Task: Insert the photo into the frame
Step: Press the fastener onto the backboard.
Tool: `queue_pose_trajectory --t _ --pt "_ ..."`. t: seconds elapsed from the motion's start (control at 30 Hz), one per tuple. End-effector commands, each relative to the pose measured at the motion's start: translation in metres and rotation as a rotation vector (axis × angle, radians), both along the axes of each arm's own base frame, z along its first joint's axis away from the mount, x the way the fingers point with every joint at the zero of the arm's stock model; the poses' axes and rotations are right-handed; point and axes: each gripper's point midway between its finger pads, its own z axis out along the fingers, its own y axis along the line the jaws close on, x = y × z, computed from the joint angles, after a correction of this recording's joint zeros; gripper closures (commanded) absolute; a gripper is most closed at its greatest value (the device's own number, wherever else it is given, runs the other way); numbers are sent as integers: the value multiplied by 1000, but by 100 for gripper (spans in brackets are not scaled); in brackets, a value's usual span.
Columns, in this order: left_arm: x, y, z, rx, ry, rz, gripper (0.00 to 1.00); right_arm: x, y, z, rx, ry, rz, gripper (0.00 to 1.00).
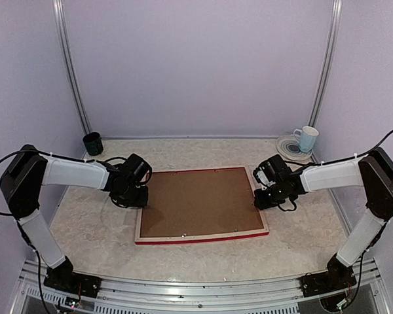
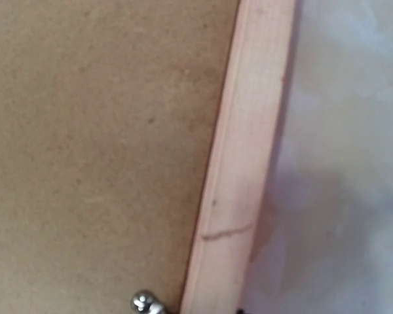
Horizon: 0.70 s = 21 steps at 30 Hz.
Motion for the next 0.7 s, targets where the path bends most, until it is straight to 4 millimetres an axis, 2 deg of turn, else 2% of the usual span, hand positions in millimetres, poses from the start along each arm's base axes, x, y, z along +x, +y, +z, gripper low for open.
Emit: queue_pose_trajectory --t 0.0,0.23,0.37,0.67 --pt "0 18 17 78 -9 23 71 -8 -5 -9 -39 16 14 78" --pt "0 20 11 97 -3 22 71 -8 -4 -8 -36 14 18 78" --pt "1 15 8 93 -2 12 71 -8 -4 -8 -37 13 19 78" --pt "13 -7 42 -21 -104 -18 71 -9 -4 -9 -34 14 20 78"
